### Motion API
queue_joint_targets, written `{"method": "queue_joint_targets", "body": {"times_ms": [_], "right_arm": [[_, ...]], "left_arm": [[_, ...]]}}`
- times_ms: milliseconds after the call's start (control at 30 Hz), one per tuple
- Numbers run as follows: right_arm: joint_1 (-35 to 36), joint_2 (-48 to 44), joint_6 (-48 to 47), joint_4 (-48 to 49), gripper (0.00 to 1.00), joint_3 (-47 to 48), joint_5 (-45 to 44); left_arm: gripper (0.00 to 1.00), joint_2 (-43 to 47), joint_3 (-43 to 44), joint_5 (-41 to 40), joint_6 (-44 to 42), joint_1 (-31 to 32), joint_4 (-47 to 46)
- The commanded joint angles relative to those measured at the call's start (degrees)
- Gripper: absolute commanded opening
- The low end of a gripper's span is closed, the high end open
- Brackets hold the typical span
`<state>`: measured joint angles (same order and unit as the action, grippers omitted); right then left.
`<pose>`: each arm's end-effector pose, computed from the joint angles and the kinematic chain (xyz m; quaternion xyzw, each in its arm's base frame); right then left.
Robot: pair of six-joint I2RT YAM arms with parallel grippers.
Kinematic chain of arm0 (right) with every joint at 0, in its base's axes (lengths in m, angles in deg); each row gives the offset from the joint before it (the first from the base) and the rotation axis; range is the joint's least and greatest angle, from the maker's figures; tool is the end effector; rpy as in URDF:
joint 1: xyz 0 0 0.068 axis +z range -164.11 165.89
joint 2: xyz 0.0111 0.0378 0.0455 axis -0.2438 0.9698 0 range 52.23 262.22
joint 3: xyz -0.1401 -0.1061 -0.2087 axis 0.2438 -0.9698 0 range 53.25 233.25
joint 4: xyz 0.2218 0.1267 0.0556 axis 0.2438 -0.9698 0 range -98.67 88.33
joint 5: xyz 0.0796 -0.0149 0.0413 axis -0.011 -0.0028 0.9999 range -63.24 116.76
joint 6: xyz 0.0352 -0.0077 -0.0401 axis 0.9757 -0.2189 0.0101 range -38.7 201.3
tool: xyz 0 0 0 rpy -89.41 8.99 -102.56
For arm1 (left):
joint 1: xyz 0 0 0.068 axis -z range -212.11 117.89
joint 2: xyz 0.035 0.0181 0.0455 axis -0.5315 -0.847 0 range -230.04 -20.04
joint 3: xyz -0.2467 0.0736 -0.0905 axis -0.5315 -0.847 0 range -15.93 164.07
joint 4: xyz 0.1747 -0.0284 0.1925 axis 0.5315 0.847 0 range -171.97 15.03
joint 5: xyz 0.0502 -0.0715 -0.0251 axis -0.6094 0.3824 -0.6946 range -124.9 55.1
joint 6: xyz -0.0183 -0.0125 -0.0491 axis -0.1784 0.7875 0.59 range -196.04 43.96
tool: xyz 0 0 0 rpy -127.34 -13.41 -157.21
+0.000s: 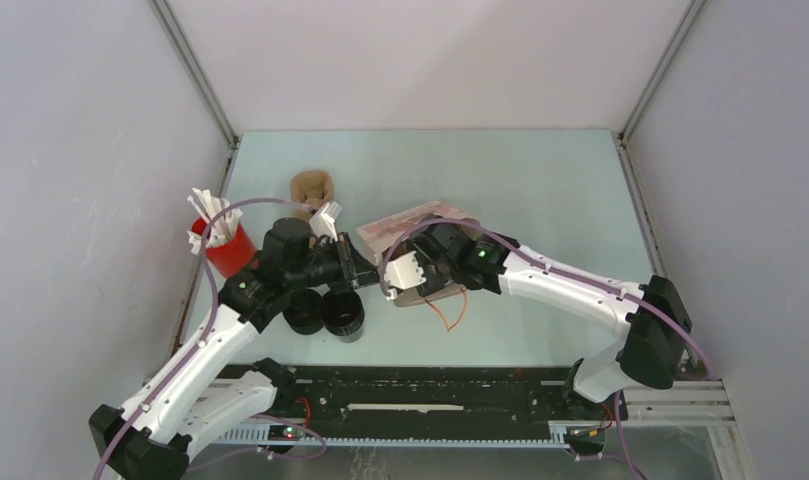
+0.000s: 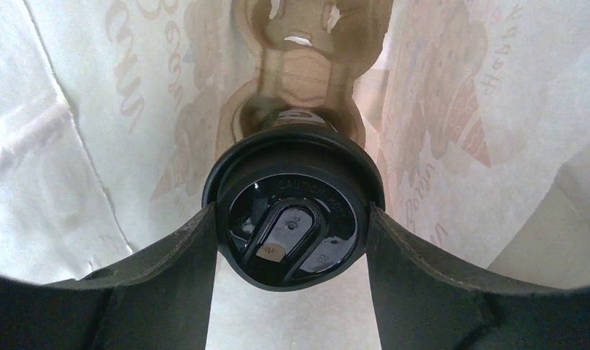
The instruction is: Pack the takeout coffee
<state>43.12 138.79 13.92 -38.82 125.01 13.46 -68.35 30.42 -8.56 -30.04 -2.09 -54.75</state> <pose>0.1818 0.2675 0.2869 -0.8139 0.4698 -0.1377 0.3128 0.1513 -0.1055 0.3107 -0.0025 0.8477 -0.4583 0.2673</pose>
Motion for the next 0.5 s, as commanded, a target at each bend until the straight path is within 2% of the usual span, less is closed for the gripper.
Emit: {"method": "queue_joint_targets", "body": {"times_ms": [0, 233, 333, 467], "right_arm": [[-0.8, -0.1, 2.0, -0.5, 0.12, 2.2, 1.4], [-1.2, 0.4, 2.7, -1.0, 0.12, 2.3, 2.5], [-1.6, 0.8, 3.7, -2.2, 0.12, 4.0, 4.0], [-1.9, 2.0, 4.8, -3.3, 0.11, 6.2, 5.2]], "left_arm": [[0.17, 1.1, 4.2, -1.0, -1.6, 1.0, -0.1], [0.46, 5.3, 5.4, -5.0, -5.1, 1.0, 3.8], [0.52, 5.5, 5.3, -6.0, -4.3, 1.2, 3.8], [0.55, 5.3, 5.2, -8.5, -3.7, 3.0, 3.6]]}}
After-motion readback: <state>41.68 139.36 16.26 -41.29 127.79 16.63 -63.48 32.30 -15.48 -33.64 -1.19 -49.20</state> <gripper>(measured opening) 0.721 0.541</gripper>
